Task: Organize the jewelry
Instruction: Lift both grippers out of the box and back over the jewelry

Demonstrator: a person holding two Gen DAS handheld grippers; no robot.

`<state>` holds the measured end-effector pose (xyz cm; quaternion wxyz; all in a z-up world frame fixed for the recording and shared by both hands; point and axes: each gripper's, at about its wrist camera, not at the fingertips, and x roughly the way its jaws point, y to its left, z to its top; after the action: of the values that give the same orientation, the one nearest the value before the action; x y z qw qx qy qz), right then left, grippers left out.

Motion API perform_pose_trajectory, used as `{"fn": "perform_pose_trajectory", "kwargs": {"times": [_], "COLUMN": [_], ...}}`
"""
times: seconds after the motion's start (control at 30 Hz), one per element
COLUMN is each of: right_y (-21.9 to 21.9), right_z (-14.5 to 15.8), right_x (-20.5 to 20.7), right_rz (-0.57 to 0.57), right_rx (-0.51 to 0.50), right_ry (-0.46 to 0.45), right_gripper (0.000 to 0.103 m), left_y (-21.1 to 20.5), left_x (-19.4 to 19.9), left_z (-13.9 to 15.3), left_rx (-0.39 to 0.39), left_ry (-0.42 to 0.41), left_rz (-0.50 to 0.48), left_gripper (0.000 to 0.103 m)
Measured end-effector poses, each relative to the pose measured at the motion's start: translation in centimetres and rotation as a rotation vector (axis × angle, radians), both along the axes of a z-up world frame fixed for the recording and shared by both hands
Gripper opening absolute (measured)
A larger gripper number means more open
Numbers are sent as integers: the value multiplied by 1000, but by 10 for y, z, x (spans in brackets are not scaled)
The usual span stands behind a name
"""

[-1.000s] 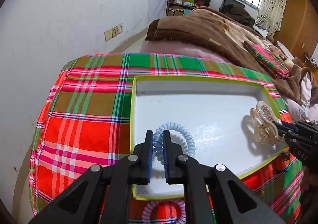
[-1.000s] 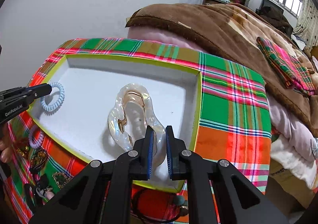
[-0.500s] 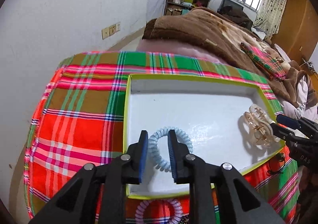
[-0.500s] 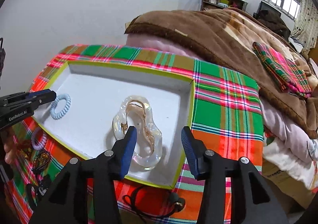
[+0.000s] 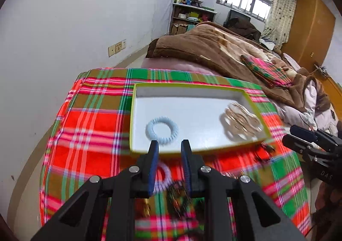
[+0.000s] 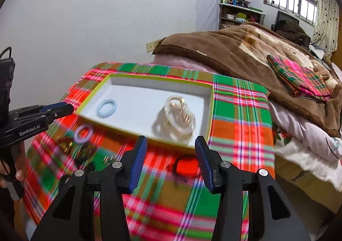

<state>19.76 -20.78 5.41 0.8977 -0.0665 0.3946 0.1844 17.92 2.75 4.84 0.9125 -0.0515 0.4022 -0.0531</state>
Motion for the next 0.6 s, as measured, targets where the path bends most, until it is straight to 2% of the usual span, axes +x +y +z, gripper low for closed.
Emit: {"fn": "perform_pose_trajectory", "kwargs": {"times": [0.13,0.6], "right_y": [-2,-20], "right_z": [3,-3], "right_x": [-34,-125], "right_rz": [-3,15], "right_rx": [-39,8], "right_ry": [-43,-27], "right_gripper": [48,48], "left_y": [-7,-18], "left_x": [-32,-126], "left_z": [6,-2], "left_rx": [-7,-18], "left_ry": [-15,-30], "left_rz": [-11,27], "left_gripper": [22,22]}}
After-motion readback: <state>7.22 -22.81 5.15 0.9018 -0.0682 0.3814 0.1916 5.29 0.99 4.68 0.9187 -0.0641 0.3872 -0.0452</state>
